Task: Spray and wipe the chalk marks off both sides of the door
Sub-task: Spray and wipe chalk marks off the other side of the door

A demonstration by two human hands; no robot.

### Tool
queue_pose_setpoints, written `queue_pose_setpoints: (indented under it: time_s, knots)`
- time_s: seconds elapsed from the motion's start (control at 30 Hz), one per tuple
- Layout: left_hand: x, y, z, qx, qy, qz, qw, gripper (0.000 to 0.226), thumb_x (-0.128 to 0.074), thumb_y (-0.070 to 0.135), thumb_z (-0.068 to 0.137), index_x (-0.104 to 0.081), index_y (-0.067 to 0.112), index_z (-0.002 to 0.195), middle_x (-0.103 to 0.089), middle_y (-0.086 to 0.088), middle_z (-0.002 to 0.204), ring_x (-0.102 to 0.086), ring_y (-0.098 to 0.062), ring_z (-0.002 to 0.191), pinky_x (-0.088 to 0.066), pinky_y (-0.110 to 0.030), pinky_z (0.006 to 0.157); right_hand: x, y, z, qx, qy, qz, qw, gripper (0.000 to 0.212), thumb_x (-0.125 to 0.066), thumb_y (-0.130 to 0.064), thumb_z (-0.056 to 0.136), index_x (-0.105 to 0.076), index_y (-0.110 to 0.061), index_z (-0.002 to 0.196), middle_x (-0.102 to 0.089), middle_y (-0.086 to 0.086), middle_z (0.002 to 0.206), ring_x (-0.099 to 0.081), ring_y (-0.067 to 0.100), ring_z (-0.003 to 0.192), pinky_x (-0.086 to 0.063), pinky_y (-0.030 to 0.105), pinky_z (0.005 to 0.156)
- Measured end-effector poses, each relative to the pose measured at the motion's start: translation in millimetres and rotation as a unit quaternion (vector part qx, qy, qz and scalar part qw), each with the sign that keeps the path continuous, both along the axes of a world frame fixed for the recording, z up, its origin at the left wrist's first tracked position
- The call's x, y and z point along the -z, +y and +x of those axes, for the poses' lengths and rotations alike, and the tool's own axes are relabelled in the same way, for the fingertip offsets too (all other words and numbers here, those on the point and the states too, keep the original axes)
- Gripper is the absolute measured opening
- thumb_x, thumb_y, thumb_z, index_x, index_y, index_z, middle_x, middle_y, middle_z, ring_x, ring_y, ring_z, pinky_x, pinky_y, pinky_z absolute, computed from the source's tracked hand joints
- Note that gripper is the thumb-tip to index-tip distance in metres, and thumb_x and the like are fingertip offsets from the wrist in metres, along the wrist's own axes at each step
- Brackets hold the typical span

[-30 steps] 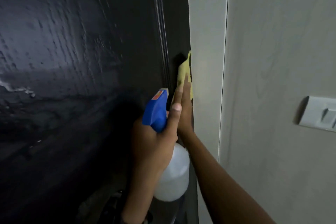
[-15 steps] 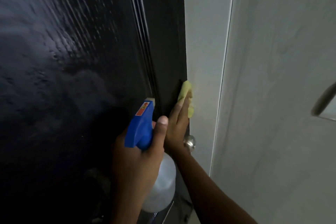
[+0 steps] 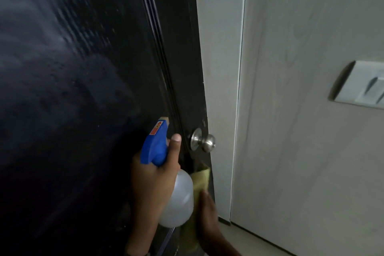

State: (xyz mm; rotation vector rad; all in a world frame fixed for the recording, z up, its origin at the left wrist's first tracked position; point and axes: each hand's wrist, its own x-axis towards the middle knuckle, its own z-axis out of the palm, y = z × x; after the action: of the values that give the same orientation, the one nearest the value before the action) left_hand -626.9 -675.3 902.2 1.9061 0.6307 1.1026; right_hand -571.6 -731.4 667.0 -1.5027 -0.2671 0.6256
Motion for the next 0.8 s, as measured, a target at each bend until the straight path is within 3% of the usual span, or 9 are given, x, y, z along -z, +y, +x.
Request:
queue_pose_setpoints:
  time_s: [0.07,0.13,0.27,0.37,0.43,0.5,0.6,0.7,0.8]
  knots:
    - [6.0,-0.6,-9.8,0.002,-0.015,-0.003,1.0,0.023,-0.058,0.049,0.082,-0.059,0.028,0.072,-0.059,-0.003,0.049,-0.064,-0.014,0.057,-0.045,-0.005,0.062,3.5,-13.4,5.3,0.064,0.063,0.005,0.996,0.046,-0.038,-0.049,0.105,-0.068,-0.019,0.121,-0.075,0.014,0.108,-0.071,0.032,0.1,-0.055,0.055,0.092]
    - [12.2,-0.8,-18.6,-0.001,-0.022,-0.012,1.0,0.033,-0.059,0.05,0.081,-0.056,0.022,0.062,-0.057,-0.005,0.048,-0.062,-0.015,0.052,-0.046,-0.011,0.056,-17.4,-20.8,23.5,0.127,0.075,0.022,0.989,0.047,-0.036,-0.049,0.105,-0.067,-0.017,0.122,-0.074,0.016,0.106,-0.069,0.033,0.099,-0.056,0.05,0.087]
    - [21.0,-3.1,-34.7,0.016,-0.024,-0.009,1.0,0.048,-0.057,0.054,0.082,-0.055,0.011,0.06,-0.057,-0.005,0.048,-0.058,-0.013,0.047,-0.047,-0.02,0.051,-102.8,-5.7,76.9,0.182,-0.095,0.077,0.976,0.039,-0.032,-0.043,0.108,-0.062,-0.017,0.107,-0.061,0.003,0.088,-0.06,0.018,0.085,-0.052,0.037,0.076]
    - [29.6,-3.5,-44.6,0.016,-0.014,-0.01,1.0,0.048,-0.061,0.054,0.085,-0.056,0.011,0.064,-0.059,-0.004,0.051,-0.06,-0.013,0.048,-0.054,-0.032,0.055,-131.8,34.9,103.9,0.111,-0.227,-0.028,0.967,0.042,-0.029,-0.042,0.109,-0.06,-0.015,0.111,-0.064,0.003,0.089,-0.063,0.021,0.084,-0.057,0.043,0.079]
    - [33.9,-4.9,-48.9,0.005,-0.01,-0.028,1.0,0.047,-0.064,0.051,0.086,-0.056,0.01,0.065,-0.059,-0.007,0.052,-0.061,-0.018,0.049,-0.055,-0.042,0.056,-122.9,56.8,106.8,0.101,-0.343,-0.162,0.92,0.053,-0.023,-0.046,0.105,-0.06,-0.011,0.121,-0.068,0.011,0.099,-0.064,0.032,0.093,-0.054,0.046,0.084]
    - [36.1,-7.6,-51.7,0.003,-0.016,-0.052,0.999,0.047,-0.064,0.05,0.085,-0.057,0.008,0.066,-0.06,-0.009,0.053,-0.061,-0.02,0.049,-0.055,-0.045,0.055,-108.6,62.0,106.2,0.118,-0.404,-0.242,0.874,0.045,-0.033,-0.038,0.105,-0.06,-0.007,0.123,-0.067,0.017,0.11,-0.061,0.037,0.098,-0.049,0.042,0.086]
    - [37.7,-6.8,-53.3,0.005,-0.011,-0.077,0.997,0.044,-0.067,0.046,0.086,-0.057,0.007,0.067,-0.061,-0.012,0.056,-0.062,-0.024,0.051,-0.054,-0.044,0.056,-103.5,53.1,104.0,0.112,-0.423,-0.261,0.86,0.025,-0.052,-0.015,0.1,-0.059,-0.003,0.12,-0.061,0.019,0.119,-0.057,0.038,0.103,-0.048,0.041,0.085]
    - [40.7,-3.2,-53.6,0.009,-0.012,-0.078,0.997,0.045,-0.068,0.043,0.088,-0.054,0.009,0.063,-0.059,-0.01,0.054,-0.062,-0.026,0.051,-0.051,-0.04,0.052,-90.3,37.4,97.5,0.083,-0.519,-0.28,0.803,0.031,-0.056,-0.003,0.091,-0.062,-0.002,0.121,-0.058,0.016,0.131,-0.052,0.04,0.119,-0.051,0.049,0.087]
    - [40.0,-2.4,-50.5,0.014,-0.018,-0.073,0.997,0.044,-0.067,0.045,0.088,-0.053,0.011,0.063,-0.059,-0.01,0.054,-0.062,-0.025,0.051,-0.051,-0.039,0.051,-86.1,21.2,97.8,0.036,-0.581,-0.288,0.761,0.038,-0.059,-0.006,0.093,-0.061,-0.004,0.131,-0.055,0.013,0.142,-0.044,0.04,0.137,-0.048,0.052,0.097]
